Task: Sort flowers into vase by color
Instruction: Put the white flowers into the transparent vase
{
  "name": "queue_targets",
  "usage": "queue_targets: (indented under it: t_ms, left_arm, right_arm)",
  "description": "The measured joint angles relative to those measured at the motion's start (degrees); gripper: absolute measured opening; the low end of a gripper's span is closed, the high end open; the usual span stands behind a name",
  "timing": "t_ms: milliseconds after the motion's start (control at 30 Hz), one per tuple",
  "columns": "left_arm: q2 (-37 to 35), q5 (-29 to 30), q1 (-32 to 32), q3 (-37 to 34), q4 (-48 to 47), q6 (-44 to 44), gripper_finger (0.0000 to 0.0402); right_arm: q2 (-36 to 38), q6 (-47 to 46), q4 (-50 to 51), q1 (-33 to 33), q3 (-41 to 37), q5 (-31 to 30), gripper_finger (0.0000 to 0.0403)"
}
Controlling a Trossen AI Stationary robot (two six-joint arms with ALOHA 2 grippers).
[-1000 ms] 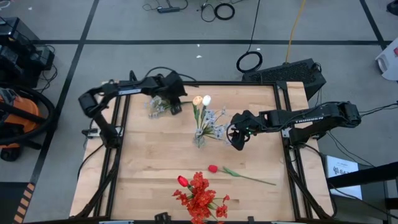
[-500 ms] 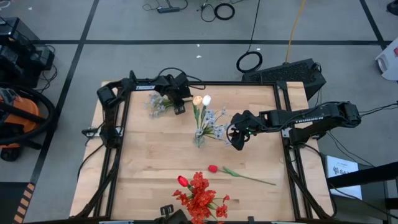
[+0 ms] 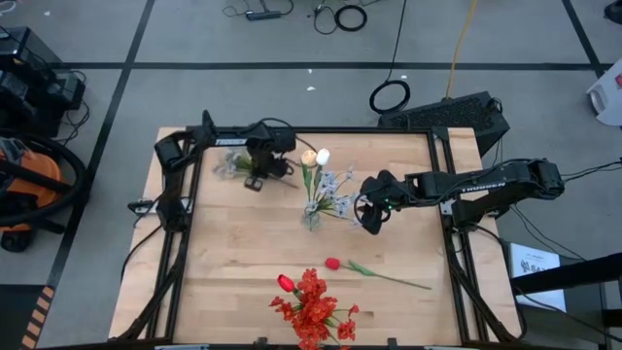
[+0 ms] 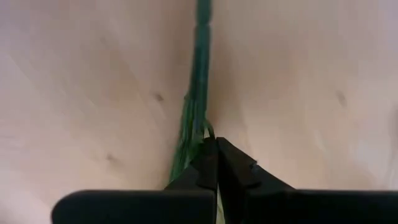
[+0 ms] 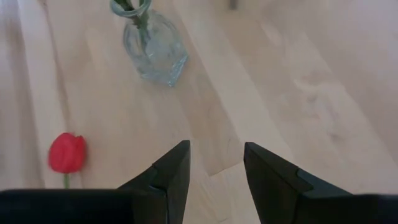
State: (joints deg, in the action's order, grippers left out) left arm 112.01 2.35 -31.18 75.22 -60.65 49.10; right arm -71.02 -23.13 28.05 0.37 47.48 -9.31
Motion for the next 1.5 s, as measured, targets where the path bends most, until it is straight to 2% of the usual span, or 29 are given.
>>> queue_targets:
  t_ms: [133, 267, 400, 600, 733, 967, 1100, 1167, 1267, 1367, 1500]
  left_arm:
    - [-2.4, 6.9, 4.0, 0.1, -7.2, 7.3, 0.0002]
    - [-5.1, 16.8, 9.4, 0.1, -7.3, 9.7, 0.0001]
    - [-6.8, 19.8, 14.1, 0.1, -5.9, 10.9, 0.0001]
    - [-7.5, 14.0, 13.2, -0.5, -4.1, -12.3, 0.0001]
    - [-9.3, 14.6, 10.5, -4.3, -4.5, -22.6, 0.0000]
    - [-11.5, 13.2, 3.1, -12.4, -2.1, -52.4, 0.0000]
    - [-13.2, 11.6, 0.7, -13.2, -0.6, -67.2, 0.0002]
    - [-14.4, 11.4, 0.4, -13.2, -0.2, -73.1, 0.0008]
    - [-16.7, 11.1, 0.5, -13.2, 1.4, -79.7, 0.0014]
    - [-18.8, 10.7, 0.5, -13.1, 2.8, -81.6, 0.0016]
    - [-21.1, 10.0, 0.4, -13.1, 3.1, -80.5, 0.0017]
  right_arm:
    - [0.0, 1.5, 0.0, 0.0, 0.0, -3.0, 0.0144]
    - [0.0, 3.6, -0.4, 0.0, 0.0, -4.7, 0.0144]
    - [0.0, 5.9, -0.5, -0.1, 0.0, -4.6, 0.0144]
    - [0.0, 6.3, -0.4, -0.1, 0.0, -4.4, 0.0144]
    - [0.0, 7.6, -0.4, -0.1, 0.0, -4.4, 0.0144]
    - [-0.1, 11.8, -0.4, -0.1, 0.0, -4.3, 0.0144]
    - [-0.1, 13.1, -0.4, -0.1, 0.0, -4.5, 0.0144]
    - [-0.1, 13.1, -0.3, -0.1, 0.0, -6.5, 0.0144]
    - [-0.1, 13.0, 0.3, -0.1, 0.0, -15.8, 0.0144]
    - [0.0, 8.0, 0.6, -0.2, 0.0, -24.1, 0.0143]
    - [0.0, -0.7, 8.0, -1.6, 0.0, -23.0, 0.0119]
